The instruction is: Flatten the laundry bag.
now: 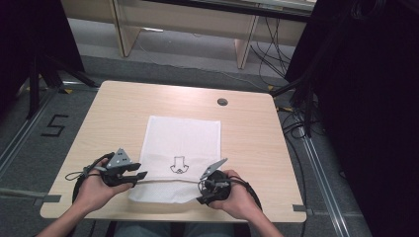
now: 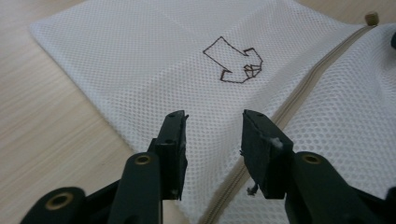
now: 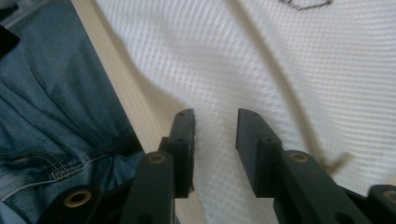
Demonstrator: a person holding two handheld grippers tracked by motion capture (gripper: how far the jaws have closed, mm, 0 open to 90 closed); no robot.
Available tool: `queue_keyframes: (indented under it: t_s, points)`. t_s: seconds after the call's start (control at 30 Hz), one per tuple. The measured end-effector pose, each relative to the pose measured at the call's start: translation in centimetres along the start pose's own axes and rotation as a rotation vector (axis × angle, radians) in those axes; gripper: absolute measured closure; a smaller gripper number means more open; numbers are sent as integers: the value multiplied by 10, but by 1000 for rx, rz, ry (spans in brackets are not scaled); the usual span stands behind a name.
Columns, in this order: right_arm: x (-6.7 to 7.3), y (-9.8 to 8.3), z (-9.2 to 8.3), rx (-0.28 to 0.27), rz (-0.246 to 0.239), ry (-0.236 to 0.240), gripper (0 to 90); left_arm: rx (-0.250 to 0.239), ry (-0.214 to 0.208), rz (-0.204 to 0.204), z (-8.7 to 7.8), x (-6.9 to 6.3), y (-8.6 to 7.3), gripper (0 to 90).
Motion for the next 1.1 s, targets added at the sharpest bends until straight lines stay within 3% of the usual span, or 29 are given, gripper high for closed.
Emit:
queue_keyframes:
  t_s: [0.03,0.1,0.2,0.27,0.33,0.4,0.47,0.5,0.63,0.67,0.8,0.83,1.0,1.1]
  points:
    - [-1,1,-4,-13,7,2,661,3,-7,-18,1,-3,0,616]
    - [-10,4,-16,-60,19,-11,655,15,-30,-9,4,-8,-1,636]
    - [-32,4,-31,-100,108,-59,725,62,-69,0,10,-17,-7,679]
    - [-48,-1,-31,-71,140,-117,814,94,-92,17,15,-20,-13,711]
    - [-56,-10,-22,-22,161,-123,873,139,-113,37,19,-24,-19,745]
    - [-58,-17,-13,14,173,-111,900,174,-114,64,22,-23,-25,764]
    - [-61,-25,-4,62,166,-129,900,198,-111,75,24,-21,-28,774]
    - [-61,-27,-2,70,165,-131,900,209,-118,60,25,-23,-31,776]
    - [-55,-33,4,99,189,-120,900,243,-102,98,28,-20,-36,784]
    - [-55,-33,5,98,182,-121,900,245,-98,83,29,-21,-37,786]
    - [-52,-35,9,109,149,-116,900,246,-92,85,29,-21,-38,790]
    - [-49,-36,10,117,165,-117,900,244,-99,84,29,-22,-39,789]
    - [-48,-37,10,123,139,-133,900,250,-89,117,31,-25,-38,791]
    - [-52,-38,9,127,152,-162,900,240,-86,126,34,-28,-36,789]
Point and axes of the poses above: each handheld gripper's, and its own axes: z roughly forward along the jaws, y roughly out of its top, x roughly to its left, the point moved 8 cm from there along z, roughly forward along the jaws, and after that the axes turned 2 degrees about -y, right-handed, at the moved point
